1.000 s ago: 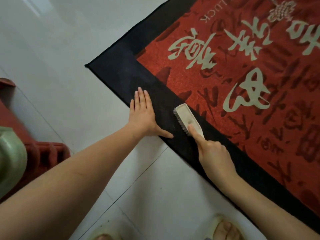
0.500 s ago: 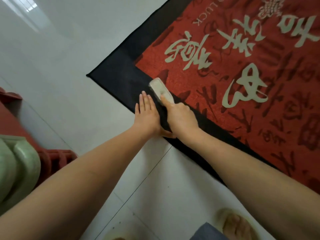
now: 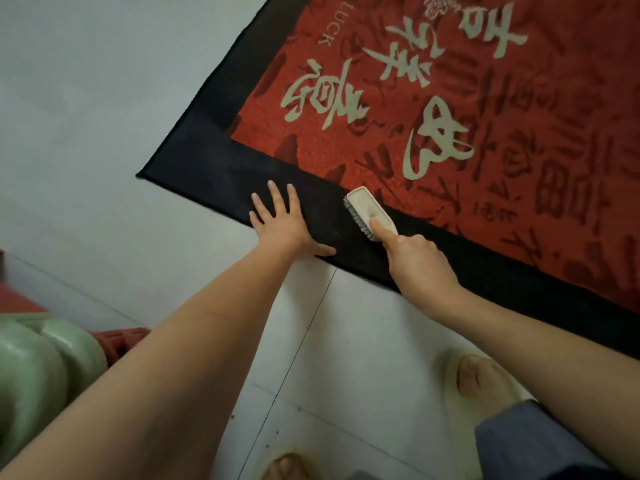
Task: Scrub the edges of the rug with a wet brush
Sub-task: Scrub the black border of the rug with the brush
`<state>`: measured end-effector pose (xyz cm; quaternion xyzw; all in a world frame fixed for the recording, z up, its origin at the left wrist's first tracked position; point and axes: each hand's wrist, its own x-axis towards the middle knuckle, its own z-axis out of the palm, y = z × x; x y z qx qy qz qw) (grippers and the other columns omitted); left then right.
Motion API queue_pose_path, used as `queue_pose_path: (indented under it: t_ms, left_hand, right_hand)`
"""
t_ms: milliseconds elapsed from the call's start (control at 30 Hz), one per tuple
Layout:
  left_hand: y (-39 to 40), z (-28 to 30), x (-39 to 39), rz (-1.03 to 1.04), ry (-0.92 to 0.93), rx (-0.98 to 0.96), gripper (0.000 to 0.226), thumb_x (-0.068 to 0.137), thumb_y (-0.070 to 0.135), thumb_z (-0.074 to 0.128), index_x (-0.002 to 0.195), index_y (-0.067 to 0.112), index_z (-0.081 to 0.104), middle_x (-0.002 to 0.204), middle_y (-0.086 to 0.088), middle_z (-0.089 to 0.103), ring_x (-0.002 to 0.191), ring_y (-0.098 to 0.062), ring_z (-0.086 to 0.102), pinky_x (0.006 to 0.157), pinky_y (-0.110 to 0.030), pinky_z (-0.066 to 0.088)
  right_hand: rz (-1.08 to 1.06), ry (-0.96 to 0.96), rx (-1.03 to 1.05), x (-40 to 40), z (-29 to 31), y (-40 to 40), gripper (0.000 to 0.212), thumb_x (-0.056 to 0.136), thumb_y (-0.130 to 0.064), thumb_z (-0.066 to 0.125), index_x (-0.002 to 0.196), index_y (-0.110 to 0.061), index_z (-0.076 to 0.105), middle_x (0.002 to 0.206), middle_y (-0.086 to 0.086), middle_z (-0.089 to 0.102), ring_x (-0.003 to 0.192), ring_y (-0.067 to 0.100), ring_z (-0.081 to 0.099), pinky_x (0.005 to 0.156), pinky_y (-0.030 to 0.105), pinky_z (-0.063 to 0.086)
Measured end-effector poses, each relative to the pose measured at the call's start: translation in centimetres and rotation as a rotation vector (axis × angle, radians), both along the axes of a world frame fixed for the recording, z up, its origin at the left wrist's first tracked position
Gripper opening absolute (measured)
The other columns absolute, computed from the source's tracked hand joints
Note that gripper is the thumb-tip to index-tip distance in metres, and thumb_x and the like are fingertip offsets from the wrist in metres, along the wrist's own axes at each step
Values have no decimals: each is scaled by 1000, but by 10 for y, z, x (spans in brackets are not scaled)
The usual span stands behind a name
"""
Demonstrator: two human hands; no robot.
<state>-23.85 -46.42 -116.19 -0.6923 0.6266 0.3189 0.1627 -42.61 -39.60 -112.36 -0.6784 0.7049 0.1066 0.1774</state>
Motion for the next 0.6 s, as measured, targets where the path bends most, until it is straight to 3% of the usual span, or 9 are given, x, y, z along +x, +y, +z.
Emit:
queue_pose_path:
  t_ms: [133,233,300,400,467,600]
  left_hand:
    - [9,-2,-4,-110,24,-75,132,74,65,71,153,8,-20,158,-13,-29,146,-34,-24,121,-49,-4]
    - [7,-9,-9,-184,44,-94,144,67,70,73,150,5,-23,157,-13,-32,146,-31,-26,118,-48,-9]
    - [6,-14,-10,-157,46,-96,149,63,72,74,149,4,-25,156,-13,-34,146,-31,-27,118,-48,-11]
    - [4,-19,-10,-128,64,-115,136,73,62,73,150,6,-24,158,-11,-31,147,-27,-25,120,-48,-9]
    - [6,-19,-5,-119,70,-124,144,66,66,75,150,6,-25,157,-10,-33,146,-25,-26,120,-45,-10]
    - [8,-16,-6,-123,59,-85,160,52,73,79,147,5,-30,154,-11,-39,144,-25,-31,120,-42,-11]
  right_hand:
    - [-80,-29,66,3,12,11,77,93,4,36,152,-40,13,83,5,44,72,24,43,65,35,37]
    - [-76,-89,27,20,4,9,78,93,3,37,153,-37,9,85,9,47,78,27,51,68,37,38]
    - [-5,-140,-25,42,-4,-12,74,95,0,38,154,-36,11,95,14,57,91,34,59,71,39,41]
    - [54,-237,-64,72,-14,-49,65,98,-6,38,152,-35,17,109,16,62,99,35,61,79,42,48]
    - [34,-259,-76,60,-20,-40,66,98,-7,38,152,-40,19,102,15,62,92,34,62,76,42,49]
    - [-138,-76,31,-20,-14,13,68,99,-10,35,150,-48,12,78,11,51,72,30,55,66,40,44]
